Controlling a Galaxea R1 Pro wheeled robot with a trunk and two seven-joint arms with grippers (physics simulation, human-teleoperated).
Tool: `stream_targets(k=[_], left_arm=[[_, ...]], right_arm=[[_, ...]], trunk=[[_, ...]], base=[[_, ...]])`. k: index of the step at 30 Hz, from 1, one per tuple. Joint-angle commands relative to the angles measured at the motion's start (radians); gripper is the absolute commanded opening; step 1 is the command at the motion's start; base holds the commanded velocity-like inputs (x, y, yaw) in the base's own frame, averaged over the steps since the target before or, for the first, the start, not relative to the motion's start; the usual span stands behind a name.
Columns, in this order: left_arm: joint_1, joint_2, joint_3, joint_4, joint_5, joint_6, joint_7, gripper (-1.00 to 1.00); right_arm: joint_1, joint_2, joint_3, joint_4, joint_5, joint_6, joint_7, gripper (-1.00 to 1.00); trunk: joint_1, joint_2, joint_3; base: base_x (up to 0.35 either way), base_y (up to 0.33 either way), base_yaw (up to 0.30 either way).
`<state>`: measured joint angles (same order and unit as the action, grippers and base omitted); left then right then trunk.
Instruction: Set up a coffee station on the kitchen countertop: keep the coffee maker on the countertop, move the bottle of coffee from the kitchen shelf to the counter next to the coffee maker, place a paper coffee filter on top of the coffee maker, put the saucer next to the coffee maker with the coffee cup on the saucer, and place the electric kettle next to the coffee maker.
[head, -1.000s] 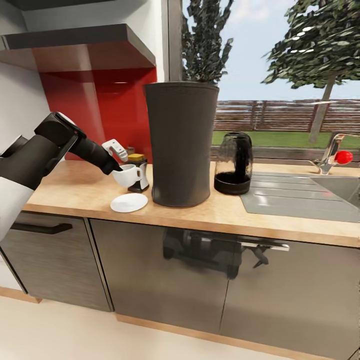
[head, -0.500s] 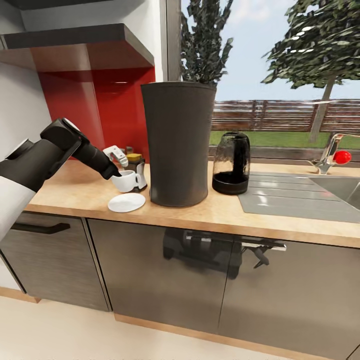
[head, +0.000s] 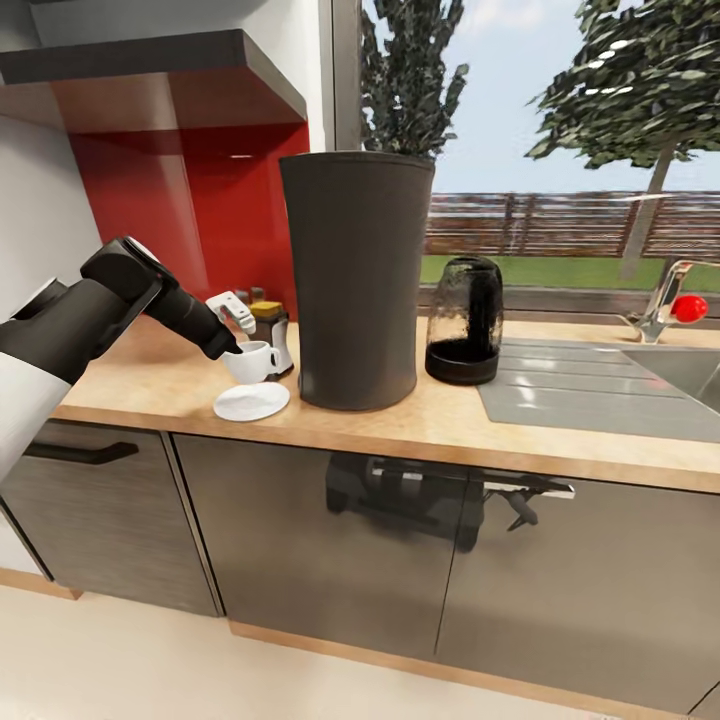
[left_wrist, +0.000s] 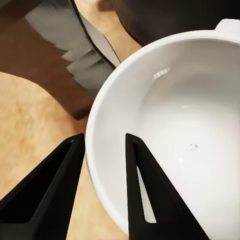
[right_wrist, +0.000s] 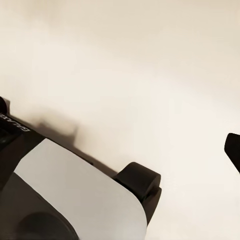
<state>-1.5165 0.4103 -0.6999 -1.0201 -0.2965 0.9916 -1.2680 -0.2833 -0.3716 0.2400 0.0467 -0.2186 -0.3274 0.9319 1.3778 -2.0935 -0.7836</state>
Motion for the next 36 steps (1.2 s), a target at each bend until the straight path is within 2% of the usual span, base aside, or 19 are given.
stream_targets(k=[1,33,36], left_arm=[[-0.001,0.001,-0.001,-0.002,-0.010,0.007,-0.010,-1.00],[-0.001,0.000,-0.003,0.039,-0.010,0.006,-0.008,-1.00],[-0.001,-0.001,-0.003,0.039,-0.010,0.007,-0.008,-1.00]], right_arm=[[-0.002,0.000,0.009,0.004,-0.010,-0.005,0.004,1.00],[-0.002,0.000,0.009,0.004,-0.009,-0.005,0.004,1.00],[-0.002,0.000,0.009,0.004,-0.009,-0.005,0.004,1.00]], trunk=[[0.000,-0.001,-0.002],[0.000,-0.001,-0.003],[0.008,-0.015,-0.009]], base=[[0.000,0.000,0.000],[-0.024,0.000,0.000],[0.000,0.000,0.000]])
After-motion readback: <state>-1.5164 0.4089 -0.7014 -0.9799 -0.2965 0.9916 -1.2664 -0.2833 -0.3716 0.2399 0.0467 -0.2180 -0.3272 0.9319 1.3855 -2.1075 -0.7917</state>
